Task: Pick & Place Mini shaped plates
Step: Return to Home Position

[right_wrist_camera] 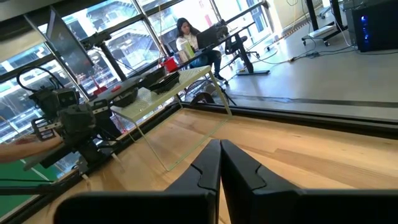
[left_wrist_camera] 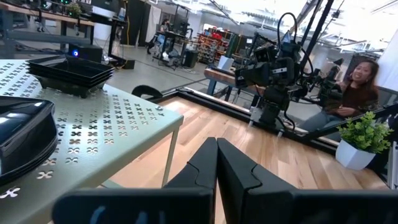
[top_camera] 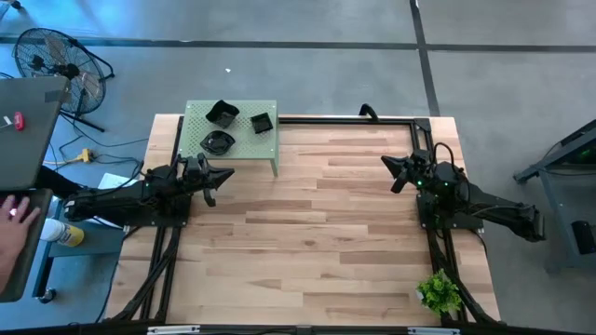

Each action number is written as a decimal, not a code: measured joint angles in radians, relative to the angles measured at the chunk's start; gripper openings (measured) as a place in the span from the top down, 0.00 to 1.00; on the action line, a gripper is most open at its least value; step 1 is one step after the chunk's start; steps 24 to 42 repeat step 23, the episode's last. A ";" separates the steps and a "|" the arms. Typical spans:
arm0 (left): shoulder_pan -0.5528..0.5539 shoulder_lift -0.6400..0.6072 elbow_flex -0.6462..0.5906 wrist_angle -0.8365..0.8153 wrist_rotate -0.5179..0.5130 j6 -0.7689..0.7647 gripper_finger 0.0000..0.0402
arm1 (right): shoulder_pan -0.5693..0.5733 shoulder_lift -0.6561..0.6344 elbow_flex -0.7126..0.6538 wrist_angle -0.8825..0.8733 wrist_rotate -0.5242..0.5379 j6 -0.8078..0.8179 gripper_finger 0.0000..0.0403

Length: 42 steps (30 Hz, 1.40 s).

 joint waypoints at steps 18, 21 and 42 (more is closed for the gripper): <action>0.000 0.000 0.000 0.000 0.000 0.000 1.00 | 0.000 0.000 0.000 0.000 0.000 0.000 0.99; 0.000 0.000 0.000 0.000 0.000 0.000 1.00 | 0.000 0.000 0.000 0.000 0.000 0.000 0.99; 0.000 0.000 0.000 0.000 0.000 0.000 1.00 | 0.000 0.000 0.000 0.000 0.000 0.000 0.99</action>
